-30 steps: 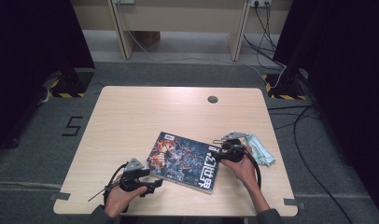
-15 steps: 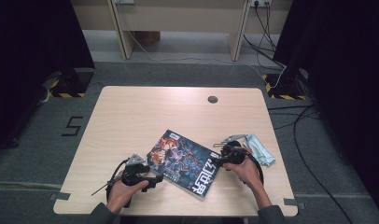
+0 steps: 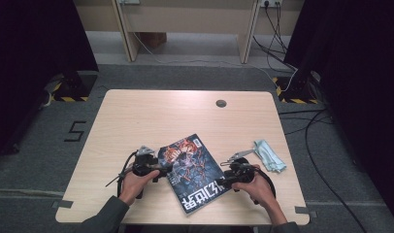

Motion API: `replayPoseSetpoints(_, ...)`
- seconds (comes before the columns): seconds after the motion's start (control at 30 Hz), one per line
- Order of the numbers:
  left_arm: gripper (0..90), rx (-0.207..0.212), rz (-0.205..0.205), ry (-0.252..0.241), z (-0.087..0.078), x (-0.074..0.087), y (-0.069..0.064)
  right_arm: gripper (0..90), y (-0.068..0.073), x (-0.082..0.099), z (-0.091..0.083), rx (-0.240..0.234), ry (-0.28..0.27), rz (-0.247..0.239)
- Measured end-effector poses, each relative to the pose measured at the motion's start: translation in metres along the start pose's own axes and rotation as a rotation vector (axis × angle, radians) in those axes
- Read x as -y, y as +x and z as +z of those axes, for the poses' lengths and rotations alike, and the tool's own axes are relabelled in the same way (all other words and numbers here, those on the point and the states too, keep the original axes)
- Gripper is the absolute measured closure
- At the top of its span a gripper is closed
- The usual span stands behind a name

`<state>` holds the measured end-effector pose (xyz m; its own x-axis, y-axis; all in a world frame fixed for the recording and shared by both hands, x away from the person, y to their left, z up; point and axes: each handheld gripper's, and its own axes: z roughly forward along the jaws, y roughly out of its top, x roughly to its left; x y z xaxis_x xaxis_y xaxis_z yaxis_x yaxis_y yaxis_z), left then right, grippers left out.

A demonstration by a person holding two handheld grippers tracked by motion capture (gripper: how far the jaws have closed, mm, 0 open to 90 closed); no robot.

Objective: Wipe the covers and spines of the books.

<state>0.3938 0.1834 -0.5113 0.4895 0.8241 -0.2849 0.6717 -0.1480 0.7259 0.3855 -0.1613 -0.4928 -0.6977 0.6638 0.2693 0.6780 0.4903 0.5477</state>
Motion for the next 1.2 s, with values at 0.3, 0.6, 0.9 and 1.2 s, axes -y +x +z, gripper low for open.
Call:
replayPoseSetpoints(0.3, 24.2, 0.036, 0.037, 0.015, -0.018, 0.009, -0.006, 45.9, -0.002, -0.005, 0.003, 0.044, -0.047, 0.020)
replayPoseSetpoints(0.6, 24.9, 0.075, 0.087, 0.040, -0.029, 0.029, -0.031, 54.6, -0.009, -0.032, 0.019, 0.109, -0.107, 0.016)
replayPoseSetpoints(0.9, 28.0, 0.084, 0.098, 0.052, -0.025, 0.031, -0.037, 58.0, -0.016, -0.054, 0.038, 0.120, -0.106, 0.028)
replayPoseSetpoints(1.2, 31.9, 0.092, 0.108, 0.060, -0.021, 0.031, -0.039, 57.6, -0.016, -0.060, 0.044, 0.105, -0.114, 0.048)
